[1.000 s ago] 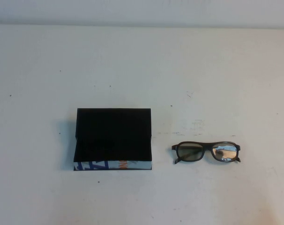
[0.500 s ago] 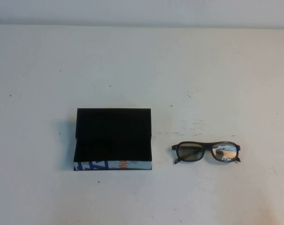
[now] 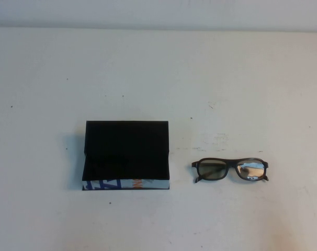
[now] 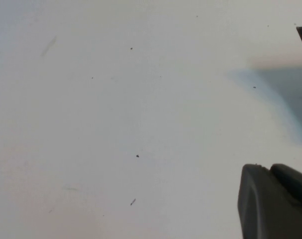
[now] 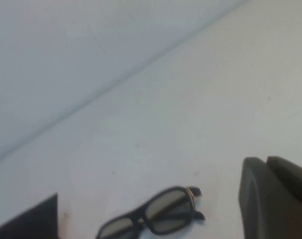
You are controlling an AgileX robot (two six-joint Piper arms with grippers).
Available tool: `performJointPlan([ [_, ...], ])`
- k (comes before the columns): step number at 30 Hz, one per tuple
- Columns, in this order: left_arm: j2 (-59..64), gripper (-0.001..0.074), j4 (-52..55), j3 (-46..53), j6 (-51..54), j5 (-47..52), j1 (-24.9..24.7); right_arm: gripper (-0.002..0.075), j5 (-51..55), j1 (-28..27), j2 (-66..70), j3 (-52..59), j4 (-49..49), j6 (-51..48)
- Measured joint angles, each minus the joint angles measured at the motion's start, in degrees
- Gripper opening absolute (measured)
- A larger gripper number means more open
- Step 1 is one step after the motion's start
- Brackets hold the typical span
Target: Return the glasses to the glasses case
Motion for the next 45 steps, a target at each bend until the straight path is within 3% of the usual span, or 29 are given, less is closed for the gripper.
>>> performJointPlan([
  [5, 0.0, -0.0004, 0.0, 0.0, 0.0, 0.0, 0.0, -0.0011, -6.0, 0.0, 0.0, 0.0, 5.2, 0.0],
  [9, 0.0, -0.0004, 0.0, 0.0, 0.0, 0.0, 0.0, -0.0011, -4.2, 0.0, 0.0, 0.0, 12.1, 0.0],
  [15, 0.0, -0.0004, 0.0, 0.0, 0.0, 0.0, 0.0, -0.0011, 12.5, 0.0, 8.0, -10.6, 12.6, -1.1],
  [22, 0.0, -0.0004, 0.0, 0.0, 0.0, 0.0, 0.0, -0.0011, 35.8, 0.0, 30.8, -30.1, 9.9, -14.3],
  [32, 0.0, -0.0004, 0.0, 0.0, 0.0, 0.0, 0.0, -0.0011, 43.9, 1.0, 50.4, -39.2, 8.3, -27.9],
  [37, 0.0, -0.0004, 0.0, 0.0, 0.0, 0.0, 0.0, -0.0011, 42.9, 8.4, 56.1, -41.6, 3.5, -29.4],
  [45, 0.0, -0.0004, 0.0, 0.0, 0.0, 0.0, 0.0, -0.0011, 43.1, 27.3, 72.5, -54.7, -13.1, -30.3],
])
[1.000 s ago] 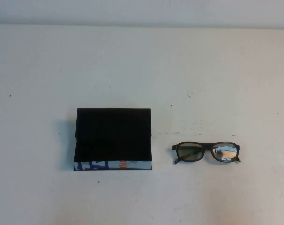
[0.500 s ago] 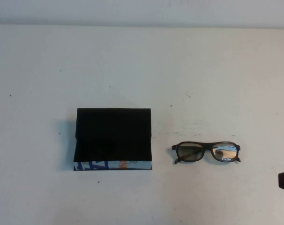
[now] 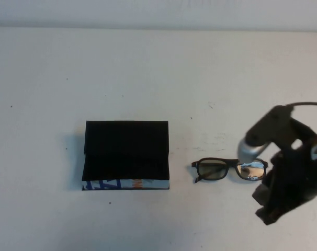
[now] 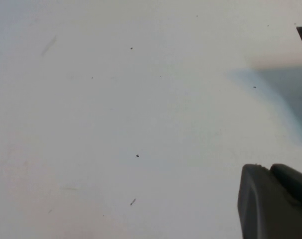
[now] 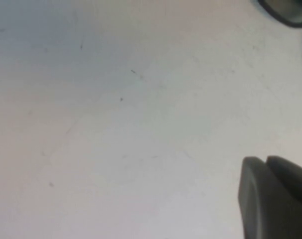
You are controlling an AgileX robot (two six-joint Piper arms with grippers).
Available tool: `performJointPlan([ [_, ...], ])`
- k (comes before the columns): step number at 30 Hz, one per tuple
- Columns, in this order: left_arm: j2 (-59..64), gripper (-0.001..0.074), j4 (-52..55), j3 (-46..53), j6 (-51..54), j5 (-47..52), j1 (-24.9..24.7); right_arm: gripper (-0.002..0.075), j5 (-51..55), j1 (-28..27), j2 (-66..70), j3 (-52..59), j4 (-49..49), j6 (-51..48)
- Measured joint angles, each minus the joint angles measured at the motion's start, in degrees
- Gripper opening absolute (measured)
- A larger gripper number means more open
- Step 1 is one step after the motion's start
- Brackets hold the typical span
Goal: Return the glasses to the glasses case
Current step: Pick up the glasses from the table
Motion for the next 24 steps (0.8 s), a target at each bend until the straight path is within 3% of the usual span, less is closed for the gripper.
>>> performJointPlan([
  [5, 0.0, -0.0004, 0.0, 0.0, 0.0, 0.0, 0.0, -0.0011, 0.9, 4.0, 10.2, -7.8, -7.3, -7.4],
  [11, 0.0, -0.0004, 0.0, 0.0, 0.0, 0.0, 0.0, 0.002, 0.8, 4.0, 17.3, -12.7, -10.0, -29.1],
  [20, 0.0, -0.0004, 0.0, 0.0, 0.0, 0.0, 0.0, 0.0284, -0.4, -0.1, 26.3, -18.2, -10.0, -40.5],
  [24, 0.0, -0.0004, 0.0, 0.0, 0.0, 0.0, 0.0, 0.0321, 1.1, -1.0, 30.4, -22.3, -9.2, -44.1],
])
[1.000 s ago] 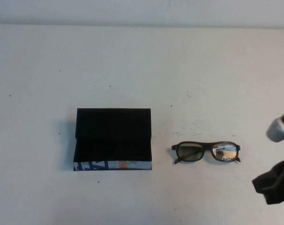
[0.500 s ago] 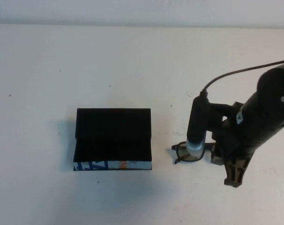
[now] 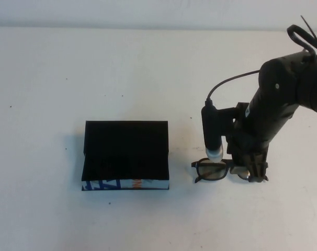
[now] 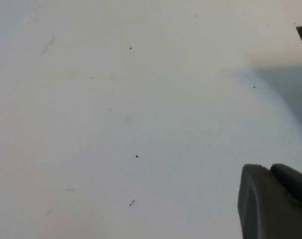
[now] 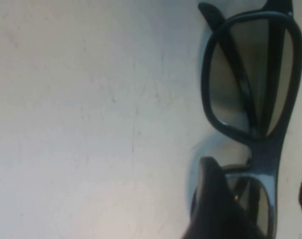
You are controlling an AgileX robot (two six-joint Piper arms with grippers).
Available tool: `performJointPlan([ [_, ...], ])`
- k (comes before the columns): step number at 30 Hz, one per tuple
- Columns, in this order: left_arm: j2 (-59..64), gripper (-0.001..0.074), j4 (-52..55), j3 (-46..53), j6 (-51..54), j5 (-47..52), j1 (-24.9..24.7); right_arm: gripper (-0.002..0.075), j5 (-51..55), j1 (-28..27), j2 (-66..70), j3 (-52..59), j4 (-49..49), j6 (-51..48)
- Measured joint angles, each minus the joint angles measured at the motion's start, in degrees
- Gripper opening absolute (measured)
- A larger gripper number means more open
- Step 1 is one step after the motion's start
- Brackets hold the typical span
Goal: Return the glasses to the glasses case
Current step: Pick up the glasses from the table
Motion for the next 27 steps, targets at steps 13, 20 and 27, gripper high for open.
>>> performJointPlan([
  [13, 0.0, -0.0004, 0.0, 0.0, 0.0, 0.0, 0.0, 0.033, 3.3, -0.9, 6.8, -6.0, 2.4, -2.1],
  [20, 0.0, -0.0004, 0.0, 0.0, 0.0, 0.0, 0.0, 0.033, 3.7, -1.8, 7.3, -6.4, 1.9, -2.4],
  [27, 0.0, -0.0004, 0.0, 0.0, 0.0, 0.0, 0.0, 0.033, 3.6, -1.8, 9.2, -6.6, 1.9, -3.0],
])
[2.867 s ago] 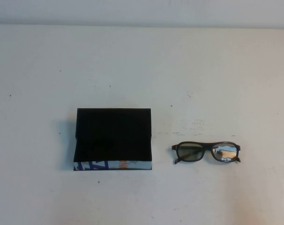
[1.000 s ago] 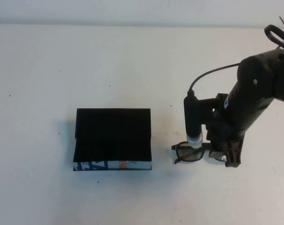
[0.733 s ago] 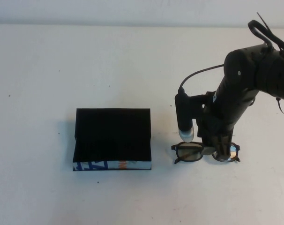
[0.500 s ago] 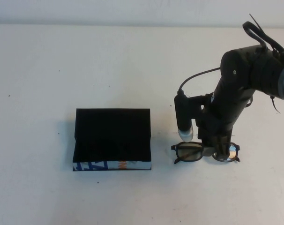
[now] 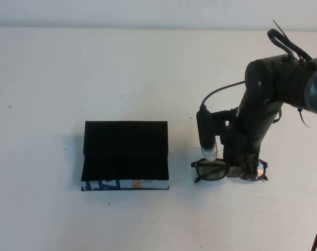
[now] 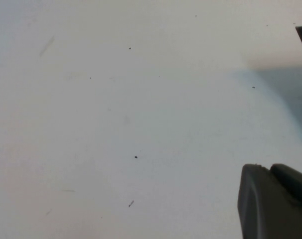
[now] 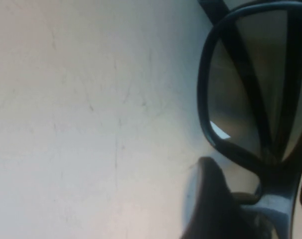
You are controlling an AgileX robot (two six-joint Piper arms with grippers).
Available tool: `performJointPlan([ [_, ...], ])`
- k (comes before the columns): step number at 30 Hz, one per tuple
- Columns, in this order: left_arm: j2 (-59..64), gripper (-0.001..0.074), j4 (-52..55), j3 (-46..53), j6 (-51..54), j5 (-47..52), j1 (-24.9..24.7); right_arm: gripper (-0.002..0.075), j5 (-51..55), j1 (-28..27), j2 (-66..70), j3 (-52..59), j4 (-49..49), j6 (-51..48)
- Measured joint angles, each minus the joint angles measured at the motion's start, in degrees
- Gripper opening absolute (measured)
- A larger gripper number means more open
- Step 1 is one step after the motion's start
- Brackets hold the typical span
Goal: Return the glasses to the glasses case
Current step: Pick up the glasses from the table
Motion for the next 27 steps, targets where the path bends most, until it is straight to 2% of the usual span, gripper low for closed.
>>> performJointPlan([
  [10, 0.0, -0.0004, 0.0, 0.0, -0.1, 0.0, 0.0, 0.0325, 0.0, 0.0, 1.8, -1.0, 0.1, -0.1],
  [21, 0.0, -0.0004, 0.0, 0.0, -0.1, 0.0, 0.0, 0.0273, 1.1, 0.0, 1.9, -1.0, -1.1, -0.1],
  [24, 0.0, -0.0004, 0.0, 0.0, -0.1, 0.0, 0.0, 0.0242, 1.2, 0.0, 1.9, -1.0, -1.5, 0.5],
  [27, 0.0, -0.0004, 0.0, 0.0, -0.1, 0.0, 0.0, 0.0179, 1.3, 0.0, 1.9, -1.0, -1.6, 0.9],
])
